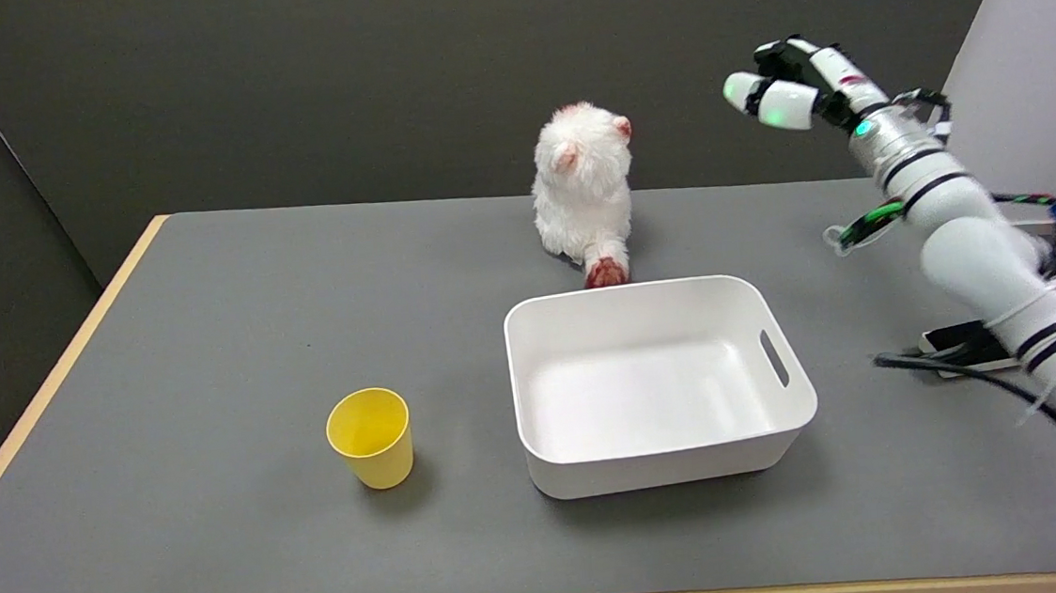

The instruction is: Pick up the plush toy.

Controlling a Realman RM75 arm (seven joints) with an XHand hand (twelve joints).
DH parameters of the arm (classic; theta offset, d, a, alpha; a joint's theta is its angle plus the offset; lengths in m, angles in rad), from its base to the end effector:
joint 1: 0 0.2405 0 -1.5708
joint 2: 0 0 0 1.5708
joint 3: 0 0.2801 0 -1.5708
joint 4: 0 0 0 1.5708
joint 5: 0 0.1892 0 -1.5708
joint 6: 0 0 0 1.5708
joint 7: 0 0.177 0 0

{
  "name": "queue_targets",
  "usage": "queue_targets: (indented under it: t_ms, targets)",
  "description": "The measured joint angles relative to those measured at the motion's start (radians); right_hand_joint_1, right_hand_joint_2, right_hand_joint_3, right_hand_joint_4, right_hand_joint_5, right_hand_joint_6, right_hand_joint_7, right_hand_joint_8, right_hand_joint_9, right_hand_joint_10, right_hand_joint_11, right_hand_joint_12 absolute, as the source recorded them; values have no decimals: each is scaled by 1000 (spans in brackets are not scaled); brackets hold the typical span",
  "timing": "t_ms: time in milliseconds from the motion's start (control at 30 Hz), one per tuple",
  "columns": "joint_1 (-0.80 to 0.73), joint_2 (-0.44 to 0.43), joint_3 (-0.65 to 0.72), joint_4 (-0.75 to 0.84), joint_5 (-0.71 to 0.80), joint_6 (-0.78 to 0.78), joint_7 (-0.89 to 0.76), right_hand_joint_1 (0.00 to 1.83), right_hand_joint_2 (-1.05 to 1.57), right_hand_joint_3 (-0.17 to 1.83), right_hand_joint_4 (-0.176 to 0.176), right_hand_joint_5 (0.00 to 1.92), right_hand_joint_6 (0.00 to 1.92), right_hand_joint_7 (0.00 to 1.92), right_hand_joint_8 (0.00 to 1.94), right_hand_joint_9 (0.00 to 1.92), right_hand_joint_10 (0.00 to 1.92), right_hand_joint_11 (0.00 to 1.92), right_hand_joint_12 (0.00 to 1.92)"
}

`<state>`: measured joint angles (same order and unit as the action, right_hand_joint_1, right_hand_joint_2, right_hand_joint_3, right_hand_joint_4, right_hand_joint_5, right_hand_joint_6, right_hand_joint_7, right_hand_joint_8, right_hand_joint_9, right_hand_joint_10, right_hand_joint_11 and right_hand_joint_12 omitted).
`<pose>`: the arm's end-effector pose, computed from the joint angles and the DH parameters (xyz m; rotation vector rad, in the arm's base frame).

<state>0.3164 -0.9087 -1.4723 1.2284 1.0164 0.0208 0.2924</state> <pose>-0.1722 -0.4179 0.5164 1.2576 -0.3692 0.6920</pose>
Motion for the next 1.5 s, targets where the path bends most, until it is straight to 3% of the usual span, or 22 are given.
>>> queue_targets:
  t_ms: [233, 533, 867, 1200, 1500]
  targets:
    - [-25, 98, -2, 48, 58, -61, 11, 382, 702, 721, -176, 148, 527, 268, 608, 108, 959, 174, 1468]
    - [-55, 149, 6, 177, -103, -182, 78, 340, 650, 771, -176, 118, 541, 213, 589, 72, 877, 149, 1484]
    - [-53, 110, -58, 336, -561, -456, 363, 316, 636, 762, -176, 118, 554, 168, 555, 23, 835, 120, 1451]
    - [27, -9, -318, 454, -1065, -886, 737, 304, 627, 770, -176, 84, 535, 77, 502, -1, 648, 38, 1355]
    - [150, -128, -530, 509, -1368, -1142, 933, 308, 632, 749, -176, 82, 532, 69, 494, -1, 617, 28, 1348]
